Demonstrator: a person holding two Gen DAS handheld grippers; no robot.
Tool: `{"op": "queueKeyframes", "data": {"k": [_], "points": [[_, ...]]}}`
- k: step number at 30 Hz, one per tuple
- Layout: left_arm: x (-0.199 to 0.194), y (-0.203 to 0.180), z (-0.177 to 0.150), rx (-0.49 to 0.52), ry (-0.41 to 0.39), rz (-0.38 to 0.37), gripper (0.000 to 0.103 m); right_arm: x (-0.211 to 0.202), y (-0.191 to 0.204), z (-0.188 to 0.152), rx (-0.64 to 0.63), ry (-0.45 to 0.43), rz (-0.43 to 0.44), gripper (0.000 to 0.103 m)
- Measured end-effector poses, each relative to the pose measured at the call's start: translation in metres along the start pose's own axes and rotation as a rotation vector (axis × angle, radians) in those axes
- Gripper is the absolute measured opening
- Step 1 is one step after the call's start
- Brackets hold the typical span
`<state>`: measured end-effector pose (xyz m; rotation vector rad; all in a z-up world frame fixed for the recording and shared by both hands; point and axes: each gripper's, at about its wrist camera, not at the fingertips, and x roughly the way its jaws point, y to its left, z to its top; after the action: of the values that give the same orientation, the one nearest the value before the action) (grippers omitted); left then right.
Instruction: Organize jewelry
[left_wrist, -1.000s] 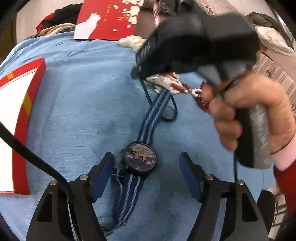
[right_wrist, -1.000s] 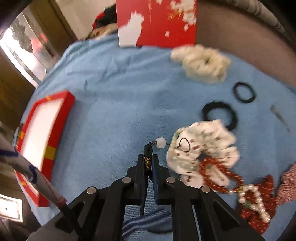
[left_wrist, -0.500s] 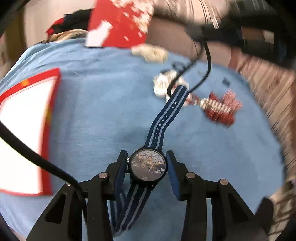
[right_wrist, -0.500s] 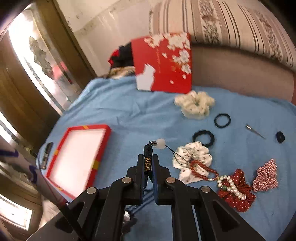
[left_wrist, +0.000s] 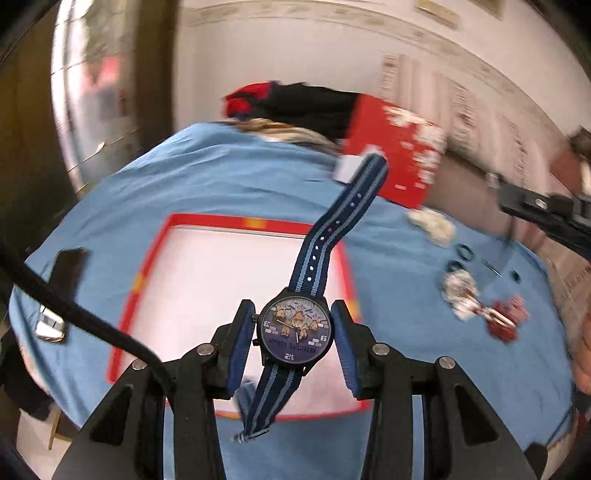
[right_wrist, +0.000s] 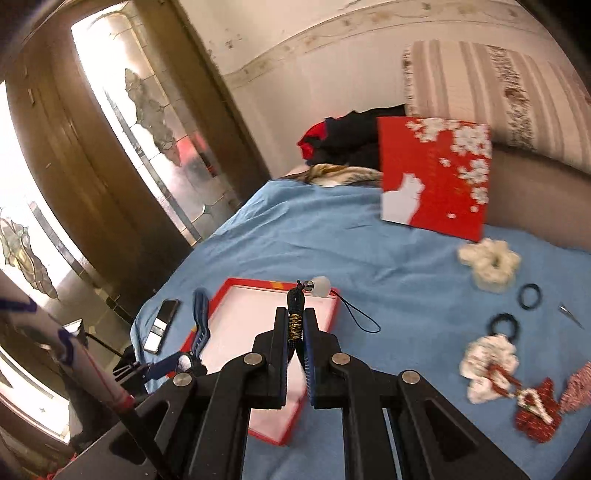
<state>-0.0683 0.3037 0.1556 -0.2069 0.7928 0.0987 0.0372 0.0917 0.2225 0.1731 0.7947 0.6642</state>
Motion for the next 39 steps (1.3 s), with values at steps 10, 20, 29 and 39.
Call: {"op": "queueKeyframes", "data": {"k": [10,20,29,39], "points": [[0.079,0.078,0.027,-0.135,0.099,0.087,0.041,0.135,0.027,-0.013,0.021,0.225,0.054,0.008],[0.149,0.104,0.048,-0.169,0.169,0.144,0.041,0.241,0.015,-0.021,0.038,0.335,-0.036,0.009],[0.133,0.104,0.055,-0.196,0.128,0.095,0.05,0.22,-0.004,-0.016,0.082,0.282,-0.013,0.054],[0.058,0.072,0.034,-0.188,0.05,0.062,0.057,0.199,-0.023,-0.072,0.012,0.37,-0.169,0.029]]}}
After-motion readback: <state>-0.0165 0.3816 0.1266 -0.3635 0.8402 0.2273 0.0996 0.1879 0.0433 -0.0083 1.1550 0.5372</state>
